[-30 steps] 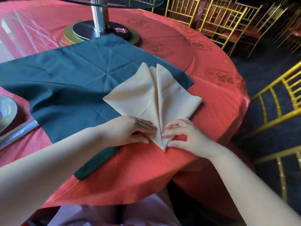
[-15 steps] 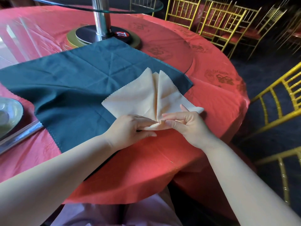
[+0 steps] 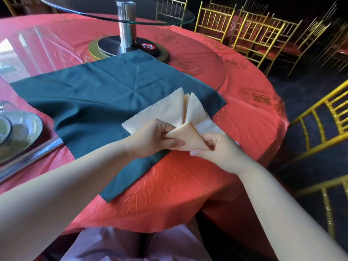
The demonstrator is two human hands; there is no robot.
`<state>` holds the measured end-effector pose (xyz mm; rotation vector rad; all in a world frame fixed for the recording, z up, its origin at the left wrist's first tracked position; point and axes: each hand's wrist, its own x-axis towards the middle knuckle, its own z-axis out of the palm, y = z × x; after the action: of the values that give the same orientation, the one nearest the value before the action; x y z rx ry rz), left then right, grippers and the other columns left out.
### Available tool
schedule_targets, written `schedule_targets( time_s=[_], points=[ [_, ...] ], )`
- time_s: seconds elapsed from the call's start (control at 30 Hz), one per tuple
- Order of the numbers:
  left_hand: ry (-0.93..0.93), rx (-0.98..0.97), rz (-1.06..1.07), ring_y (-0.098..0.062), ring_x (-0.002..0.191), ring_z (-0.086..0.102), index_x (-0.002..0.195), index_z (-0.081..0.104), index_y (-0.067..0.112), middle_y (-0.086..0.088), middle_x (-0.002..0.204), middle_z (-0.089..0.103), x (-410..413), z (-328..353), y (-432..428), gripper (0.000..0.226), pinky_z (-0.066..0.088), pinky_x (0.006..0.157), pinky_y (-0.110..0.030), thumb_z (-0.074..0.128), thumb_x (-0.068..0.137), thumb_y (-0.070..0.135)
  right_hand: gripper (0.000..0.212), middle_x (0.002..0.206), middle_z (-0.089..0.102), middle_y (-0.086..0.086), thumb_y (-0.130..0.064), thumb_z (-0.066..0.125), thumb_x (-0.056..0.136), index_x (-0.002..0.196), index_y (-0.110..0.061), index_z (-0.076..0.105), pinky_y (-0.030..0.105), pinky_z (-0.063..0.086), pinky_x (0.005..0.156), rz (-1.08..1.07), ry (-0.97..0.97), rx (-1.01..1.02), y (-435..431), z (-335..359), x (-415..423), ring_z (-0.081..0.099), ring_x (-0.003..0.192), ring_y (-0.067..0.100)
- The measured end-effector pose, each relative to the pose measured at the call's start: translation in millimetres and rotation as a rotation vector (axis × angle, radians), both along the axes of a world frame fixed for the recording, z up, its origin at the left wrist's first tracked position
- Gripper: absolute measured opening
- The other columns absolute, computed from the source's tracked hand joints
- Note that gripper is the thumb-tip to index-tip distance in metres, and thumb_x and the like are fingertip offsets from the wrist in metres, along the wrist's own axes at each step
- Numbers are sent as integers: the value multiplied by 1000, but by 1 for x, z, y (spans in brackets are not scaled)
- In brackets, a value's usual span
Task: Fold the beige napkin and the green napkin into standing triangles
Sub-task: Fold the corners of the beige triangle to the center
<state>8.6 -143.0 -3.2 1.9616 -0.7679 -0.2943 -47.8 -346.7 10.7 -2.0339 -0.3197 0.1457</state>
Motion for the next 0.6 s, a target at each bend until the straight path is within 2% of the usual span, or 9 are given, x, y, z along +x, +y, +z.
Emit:
schedule_targets(
  time_s=[0.1, 0.2, 0.23, 0.33, 0.43, 0.6],
  points=[
    [-58, 67, 55, -8, 52, 30, 69, 55, -2, 1, 57, 37, 4, 15, 4, 40, 24, 48, -25, 72, 77, 33, 24, 70, 67, -23, -5, 68, 80, 88, -28, 64, 8, 44, 69, 24, -3, 22, 5, 15, 5, 59, 71, -9],
    [-149, 98, 80, -12, 55, 34, 76, 55, -1, -5, 61, 41, 6, 35, 8, 46, 29, 50, -33, 71, 73, 42, 18, 68, 67, -19, -7, 68, 81, 88, -23, 66, 10, 45, 66, 25, -10, 49, 10, 29, 10, 58, 69, -6],
    [-167, 94, 90, -10, 55, 35, 77, 55, -2, -6, 62, 42, 6, 42, 9, 46, 30, 51, -32, 73, 73, 41, 16, 68, 67, -17, -7, 67, 81, 87, -22, 66, 11, 45, 66, 24, -20, 53, 11, 35, 11, 58, 68, -4],
    [-187, 78, 132, -7, 53, 36, 76, 58, -2, -6, 62, 47, 6, 66, 12, 37, 29, 49, -22, 75, 75, 30, 14, 76, 69, -9, -9, 67, 81, 89, -21, 68, 20, 47, 69, 31, -38, 68, 13, 55, 16, 61, 74, 4],
    [-198, 66, 141, -11, 58, 48, 82, 65, 4, -17, 73, 62, 8, 86, 17, 30, 39, 55, -26, 74, 75, 32, 14, 73, 70, -10, -8, 64, 84, 88, -21, 68, 18, 48, 64, 49, -48, 56, 17, 75, 21, 63, 70, 4],
    [-171, -10, 139, -5, 59, 60, 80, 68, 17, 0, 73, 69, 4, 111, 25, 10, 48, 56, -17, 73, 77, 25, 14, 73, 72, -6, -5, 62, 84, 92, -15, 68, 20, 51, 63, 106, -53, 72, 25, 103, 22, 66, 68, 9]
  ],
)
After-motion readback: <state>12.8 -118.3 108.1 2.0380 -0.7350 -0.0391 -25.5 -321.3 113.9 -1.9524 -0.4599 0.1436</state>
